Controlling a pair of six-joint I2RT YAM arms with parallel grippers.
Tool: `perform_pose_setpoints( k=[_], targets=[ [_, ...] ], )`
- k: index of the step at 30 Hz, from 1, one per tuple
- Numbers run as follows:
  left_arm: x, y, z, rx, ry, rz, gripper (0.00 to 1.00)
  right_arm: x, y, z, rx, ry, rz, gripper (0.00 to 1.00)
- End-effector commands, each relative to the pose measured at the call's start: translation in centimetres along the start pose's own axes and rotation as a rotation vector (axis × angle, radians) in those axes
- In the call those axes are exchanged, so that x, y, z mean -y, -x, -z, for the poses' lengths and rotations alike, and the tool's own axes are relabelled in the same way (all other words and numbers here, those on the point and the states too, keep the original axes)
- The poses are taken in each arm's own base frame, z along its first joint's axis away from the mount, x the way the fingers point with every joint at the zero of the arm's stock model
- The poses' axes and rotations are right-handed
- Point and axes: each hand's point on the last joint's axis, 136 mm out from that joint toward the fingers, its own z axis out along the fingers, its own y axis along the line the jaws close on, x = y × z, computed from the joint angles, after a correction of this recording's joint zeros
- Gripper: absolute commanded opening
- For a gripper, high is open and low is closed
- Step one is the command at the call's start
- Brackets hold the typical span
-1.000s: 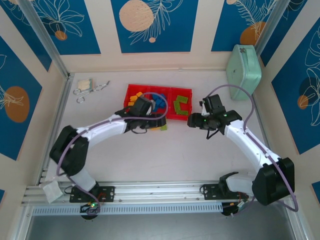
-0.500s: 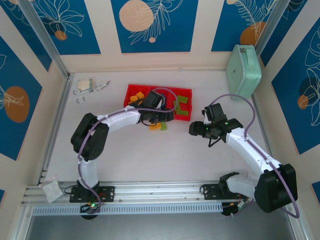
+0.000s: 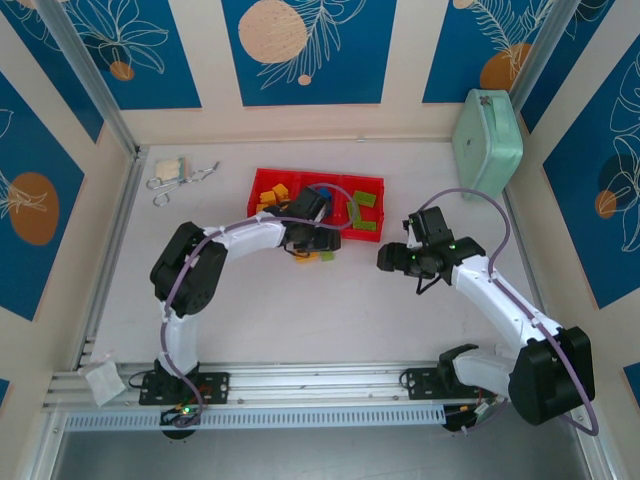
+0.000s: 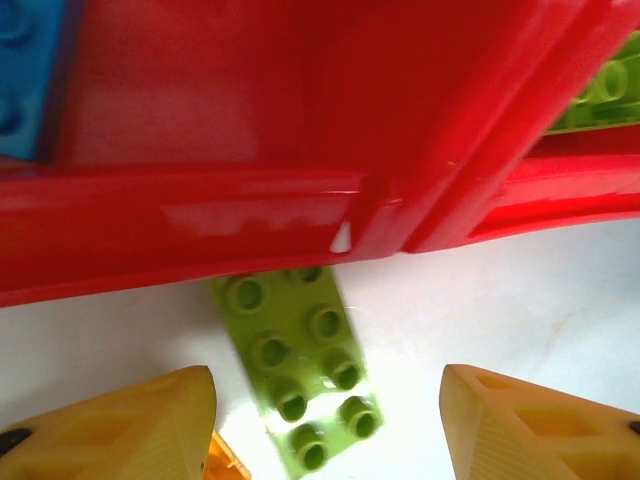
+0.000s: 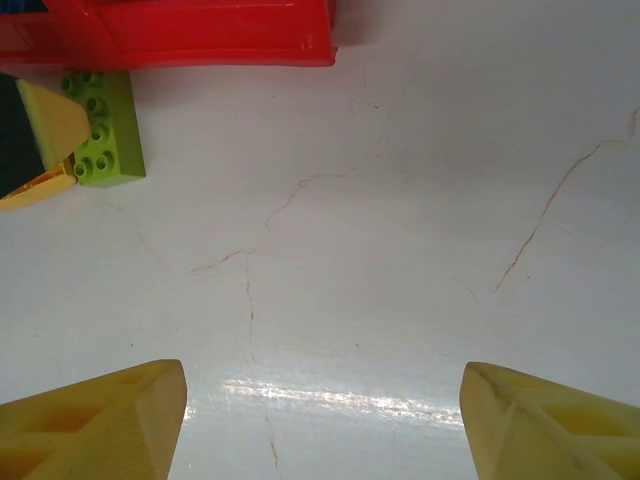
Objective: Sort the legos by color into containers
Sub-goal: Move the lego to the center of the table.
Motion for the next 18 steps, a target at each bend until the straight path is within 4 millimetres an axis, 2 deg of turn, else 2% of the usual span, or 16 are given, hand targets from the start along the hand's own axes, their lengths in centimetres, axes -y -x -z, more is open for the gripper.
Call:
perform_pose_setpoints(
  k=[1, 5, 7, 13, 18],
  targets=[
    [-3.4, -0.4, 2.2, 0.011, 0.125, -0.031, 0.61, 0.1, -0.8, -0.6, -0.025, 0.01, -0.019, 0.73],
    [-6.5, -1.0, 3.9, 0.027, 0.188, 0.0, 0.61, 0.0, -1.1, -0.9, -0.033, 0.01, -0.021, 0.73],
    [-7.2, -1.1, 5.0, 0.044, 0.203, 0.009, 0.61, -0.1, -1.0, -1.0, -0.035, 0.012, -0.017, 0.73],
    [-4.3, -0.2, 7.7, 0.123, 0.101, 0.012, 0.68, -0.5, -0.9, -1.7, -0.056, 0.004, -0.003, 0.73],
    [-1.7, 0.7, 8.1, 0.15, 0.1, -0.021, 0.71, -1.0, -0.7, -2.0, -0.06, -0.007, 0.012, 0.73]
  ],
)
